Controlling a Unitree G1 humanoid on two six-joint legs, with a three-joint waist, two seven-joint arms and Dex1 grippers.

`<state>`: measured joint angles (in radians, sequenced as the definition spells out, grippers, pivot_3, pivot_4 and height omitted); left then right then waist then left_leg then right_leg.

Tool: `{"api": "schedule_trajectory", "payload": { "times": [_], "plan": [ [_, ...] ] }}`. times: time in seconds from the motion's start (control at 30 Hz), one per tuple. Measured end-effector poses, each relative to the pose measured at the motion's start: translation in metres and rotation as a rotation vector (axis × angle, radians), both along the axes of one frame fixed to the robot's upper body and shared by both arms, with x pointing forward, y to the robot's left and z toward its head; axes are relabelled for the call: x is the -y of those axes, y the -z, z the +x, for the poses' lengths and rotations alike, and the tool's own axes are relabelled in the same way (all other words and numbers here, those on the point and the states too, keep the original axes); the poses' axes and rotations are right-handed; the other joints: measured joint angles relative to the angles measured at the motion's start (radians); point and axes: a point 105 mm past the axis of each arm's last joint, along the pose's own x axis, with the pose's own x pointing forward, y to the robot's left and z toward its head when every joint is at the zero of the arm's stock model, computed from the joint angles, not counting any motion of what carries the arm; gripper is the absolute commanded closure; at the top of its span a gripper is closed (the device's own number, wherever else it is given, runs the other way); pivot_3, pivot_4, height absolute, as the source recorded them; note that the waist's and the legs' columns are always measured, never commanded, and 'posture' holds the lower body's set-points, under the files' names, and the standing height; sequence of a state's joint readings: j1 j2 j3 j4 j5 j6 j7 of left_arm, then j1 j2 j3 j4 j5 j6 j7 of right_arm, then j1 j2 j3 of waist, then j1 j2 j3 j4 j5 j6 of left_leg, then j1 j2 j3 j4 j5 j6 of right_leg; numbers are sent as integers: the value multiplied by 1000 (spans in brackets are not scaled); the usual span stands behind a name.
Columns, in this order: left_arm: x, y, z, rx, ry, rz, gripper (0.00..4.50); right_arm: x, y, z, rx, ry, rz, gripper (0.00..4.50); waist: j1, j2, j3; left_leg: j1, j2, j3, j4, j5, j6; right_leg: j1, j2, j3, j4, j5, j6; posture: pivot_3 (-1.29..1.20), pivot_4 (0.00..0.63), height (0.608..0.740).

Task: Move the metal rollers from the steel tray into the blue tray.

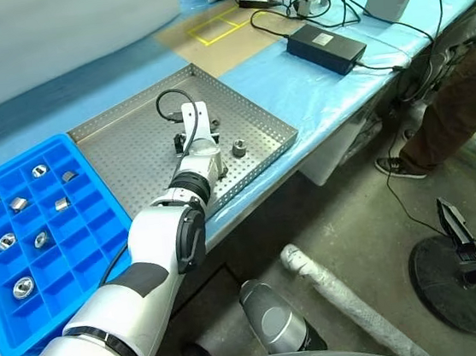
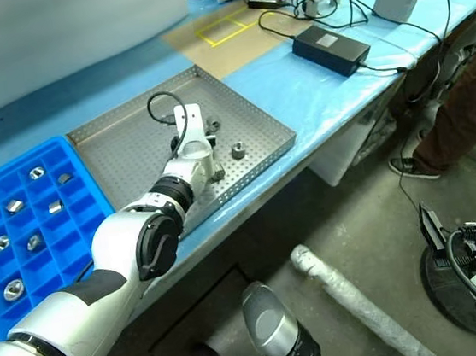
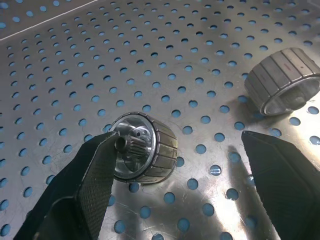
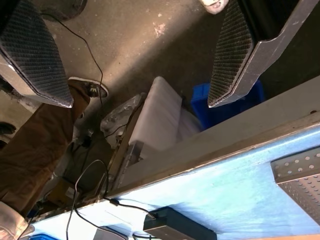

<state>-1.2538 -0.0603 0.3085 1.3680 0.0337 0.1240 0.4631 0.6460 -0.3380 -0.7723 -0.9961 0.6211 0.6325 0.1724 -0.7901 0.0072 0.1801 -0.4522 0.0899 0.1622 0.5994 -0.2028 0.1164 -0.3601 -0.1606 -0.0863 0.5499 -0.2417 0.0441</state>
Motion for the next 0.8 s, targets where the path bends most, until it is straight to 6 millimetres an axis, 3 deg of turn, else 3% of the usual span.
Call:
{"api": "schedule_trajectory", "payload": {
  "times": [0.17,0.23,0.43,0.8],
  "plan": [
    [-3,0,0,-1,-19,-43,560,-1,-2,2,2,-15,-7,0,-4,0,0,1,-1,-2,0,0,0,3,0,0,-1,0,1,-1197,150,740],
    [-6,2,0,-6,-38,-83,997,-2,-3,3,2,-21,-14,0,-7,0,0,4,-2,-3,0,0,0,6,0,-1,-2,-1,1,-1197,150,740],
    [-25,9,0,-36,-141,-281,3077,3,-4,4,-6,-22,-30,0,-16,4,-2,14,-8,-12,0,-1,-1,17,0,-1,-8,-3,6,-1149,150,740],
    [-26,9,2,-23,-69,-220,3150,5,-5,17,3,-57,-44,0,-20,9,-6,13,-10,-14,0,-2,1,19,0,1,-13,-3,6,-1086,150,740]
  ]
}}
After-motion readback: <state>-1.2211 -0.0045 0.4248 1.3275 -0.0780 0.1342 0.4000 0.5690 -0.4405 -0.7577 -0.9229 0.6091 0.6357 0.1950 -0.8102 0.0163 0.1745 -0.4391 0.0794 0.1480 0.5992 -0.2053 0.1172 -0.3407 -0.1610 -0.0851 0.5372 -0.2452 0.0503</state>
